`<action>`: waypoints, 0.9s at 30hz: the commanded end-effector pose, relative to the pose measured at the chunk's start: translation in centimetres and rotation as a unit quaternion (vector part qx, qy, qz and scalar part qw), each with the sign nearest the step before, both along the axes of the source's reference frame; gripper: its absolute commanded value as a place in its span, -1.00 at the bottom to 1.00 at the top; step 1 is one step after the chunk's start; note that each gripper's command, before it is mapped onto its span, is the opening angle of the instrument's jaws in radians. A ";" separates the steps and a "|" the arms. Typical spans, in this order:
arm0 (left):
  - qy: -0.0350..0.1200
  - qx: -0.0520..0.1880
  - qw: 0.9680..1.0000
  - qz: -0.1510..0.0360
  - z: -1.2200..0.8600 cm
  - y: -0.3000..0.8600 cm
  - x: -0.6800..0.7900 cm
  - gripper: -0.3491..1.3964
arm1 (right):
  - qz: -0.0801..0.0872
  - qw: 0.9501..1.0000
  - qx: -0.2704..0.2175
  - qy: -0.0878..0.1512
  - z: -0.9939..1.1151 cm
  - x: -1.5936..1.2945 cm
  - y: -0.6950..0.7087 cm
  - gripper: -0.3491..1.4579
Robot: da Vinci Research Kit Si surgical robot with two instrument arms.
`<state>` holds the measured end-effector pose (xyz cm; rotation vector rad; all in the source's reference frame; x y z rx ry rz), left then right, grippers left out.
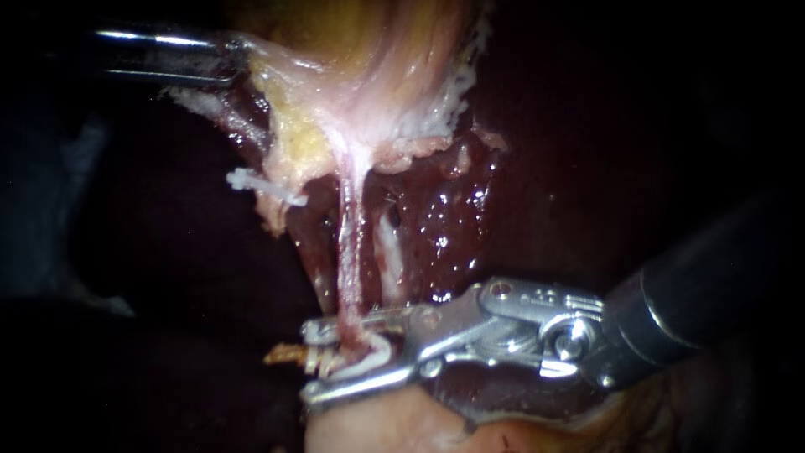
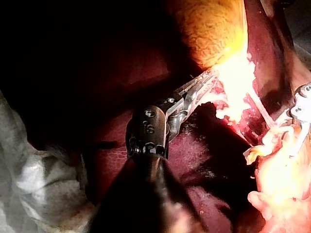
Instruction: Clipping first clip right tube
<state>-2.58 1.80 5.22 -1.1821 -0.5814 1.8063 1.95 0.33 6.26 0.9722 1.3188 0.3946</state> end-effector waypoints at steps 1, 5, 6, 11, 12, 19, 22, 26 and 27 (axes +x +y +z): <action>0.000 0.000 1.000 0.000 0.00 0.00 0.00 -1.00 | 0.001 1.000 0.004 -0.003 0.01 0.00 0.01 -0.29; 0.000 0.000 1.000 0.000 0.00 0.00 0.00 -1.00 | 0.001 1.000 0.023 -0.012 0.04 -0.03 0.03 -0.51; 0.000 0.000 1.000 0.000 0.00 0.00 0.00 -1.00 | 0.001 1.000 0.026 -0.013 0.05 -0.04 0.04 -0.56; 0.000 0.000 1.000 0.000 0.00 0.00 0.00 -1.00 | -0.001 0.997 0.073 -0.031 0.06 -0.07 0.06 -0.92; 0.000 0.000 1.000 0.000 0.00 0.00 0.00 -1.00 | -0.002 0.996 0.086 -0.037 0.07 -0.08 0.06 -1.00; 0.000 0.000 1.000 0.000 0.00 0.00 0.00 -1.00 | -0.003 0.992 0.111 -0.052 0.09 -0.14 0.07 -1.00; 0.000 0.000 1.000 0.000 0.00 0.00 0.00 -1.00 | -0.005 0.992 0.110 -0.056 0.09 -0.14 0.06 -1.00; 0.000 0.000 1.000 0.000 0.00 0.00 0.00 -1.00 | -0.005 0.992 0.110 -0.056 0.09 -0.14 0.06 -1.00; 0.000 0.000 1.000 0.000 0.00 0.00 0.00 -1.00 | -0.005 0.992 0.110 -0.056 0.09 -0.14 0.06 -1.00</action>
